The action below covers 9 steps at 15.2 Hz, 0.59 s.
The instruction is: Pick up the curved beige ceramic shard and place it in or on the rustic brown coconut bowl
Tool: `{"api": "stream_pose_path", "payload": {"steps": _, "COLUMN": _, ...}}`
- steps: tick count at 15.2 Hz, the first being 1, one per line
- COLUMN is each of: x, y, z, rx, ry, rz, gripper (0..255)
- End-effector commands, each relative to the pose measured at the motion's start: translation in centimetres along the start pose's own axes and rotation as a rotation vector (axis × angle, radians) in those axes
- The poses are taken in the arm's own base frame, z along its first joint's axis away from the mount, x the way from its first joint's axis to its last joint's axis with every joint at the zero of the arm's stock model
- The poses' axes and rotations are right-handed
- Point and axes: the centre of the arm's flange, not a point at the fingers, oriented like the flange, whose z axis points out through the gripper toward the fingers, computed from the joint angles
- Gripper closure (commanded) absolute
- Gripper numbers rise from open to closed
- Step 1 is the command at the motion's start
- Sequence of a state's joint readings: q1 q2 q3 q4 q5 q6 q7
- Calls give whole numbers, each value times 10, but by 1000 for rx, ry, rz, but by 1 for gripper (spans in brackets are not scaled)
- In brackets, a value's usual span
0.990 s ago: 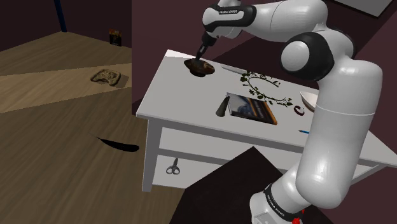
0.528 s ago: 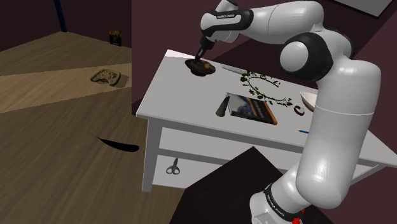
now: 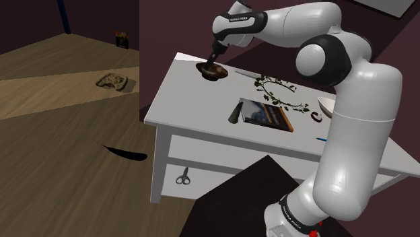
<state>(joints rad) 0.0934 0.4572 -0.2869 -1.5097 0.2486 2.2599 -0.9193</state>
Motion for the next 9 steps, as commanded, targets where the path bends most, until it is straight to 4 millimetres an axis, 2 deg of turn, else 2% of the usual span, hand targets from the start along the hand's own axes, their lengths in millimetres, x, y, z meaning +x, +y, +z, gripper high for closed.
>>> {"api": "stream_pose_path", "payload": {"steps": 1, "x": 0, "y": 0, "z": 1, "rx": 0, "ry": -1, "rz": 0, "gripper": 0}}
{"api": "stream_pose_path", "payload": {"steps": 2, "x": 2, "y": 0, "z": -1, "rx": 0, "ry": -1, "rz": 0, "gripper": 0}}
{"api": "stream_pose_path", "payload": {"steps": 6, "x": 2, "y": 0, "z": -51, "rx": 0, "ry": -1, "rz": 0, "gripper": 0}}
{"api": "stream_pose_path", "payload": {"steps": 9, "x": 2, "y": 0, "z": -51, "rx": 0, "ry": -1, "rz": 0, "gripper": 0}}
